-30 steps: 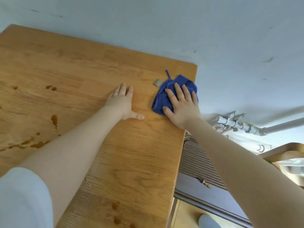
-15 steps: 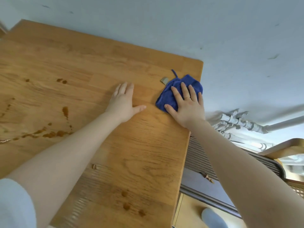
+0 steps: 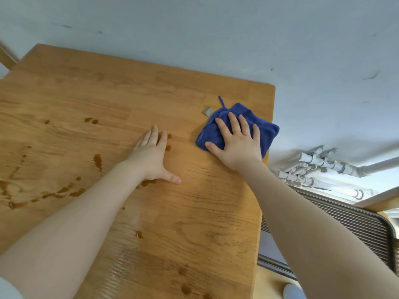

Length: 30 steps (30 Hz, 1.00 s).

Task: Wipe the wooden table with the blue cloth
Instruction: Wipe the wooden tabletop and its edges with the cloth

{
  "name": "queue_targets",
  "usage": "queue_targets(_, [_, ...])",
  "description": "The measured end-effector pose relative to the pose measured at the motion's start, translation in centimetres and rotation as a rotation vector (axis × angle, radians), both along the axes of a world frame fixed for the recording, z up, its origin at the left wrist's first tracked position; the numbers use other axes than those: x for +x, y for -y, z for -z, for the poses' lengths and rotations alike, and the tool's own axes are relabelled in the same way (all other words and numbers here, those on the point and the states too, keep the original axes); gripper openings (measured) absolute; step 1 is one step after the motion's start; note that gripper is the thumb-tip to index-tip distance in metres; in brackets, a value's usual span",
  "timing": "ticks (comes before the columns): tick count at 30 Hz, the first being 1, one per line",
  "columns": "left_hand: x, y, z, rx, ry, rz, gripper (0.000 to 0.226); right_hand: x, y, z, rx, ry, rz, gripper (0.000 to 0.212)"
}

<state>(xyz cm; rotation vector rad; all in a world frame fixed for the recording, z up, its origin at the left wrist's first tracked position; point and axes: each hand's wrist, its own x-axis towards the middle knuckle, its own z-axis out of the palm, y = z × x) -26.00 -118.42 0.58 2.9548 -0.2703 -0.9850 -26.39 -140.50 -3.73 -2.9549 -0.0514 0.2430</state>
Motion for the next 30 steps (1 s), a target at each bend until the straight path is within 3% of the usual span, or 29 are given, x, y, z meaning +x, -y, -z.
queue_targets(3, [-0.6, -0.3, 0.0, -0.022, 0.054, 0.0, 0.139, 0.4, -0.9, -0.3, -0.016, 0.001, 0.042, 0.073])
queue_targets(9, [-0.8, 0.3, -0.1, -0.04, 0.073, -0.048, 0.137, -5.4, -1.5, -0.7, -0.031, -0.026, -0.189, 0.071])
queue_targets(14, [-0.7, 0.0, 0.6, -0.062, 0.058, -0.059, 0.136, -1.3, -1.8, -0.6, 0.022, -0.015, -0.134, 0.053])
queue_targets(17, [-0.8, -0.3, 0.6, -0.075, 0.078, -0.06, 0.136, 0.7, -2.7, -0.2, 0.031, -0.042, -0.053, 0.055])
queue_targets(25, [-0.7, -0.4, 0.8, -0.086, 0.103, -0.042, 0.137, -4.3, -3.0, -0.3, -0.061, -0.034, -0.213, 0.073])
queue_targets(30, [-0.4, -0.7, 0.9, -0.114, 0.13, -0.018, 0.138, -0.2, -3.5, -0.5, -0.021, -0.046, -0.082, 0.056])
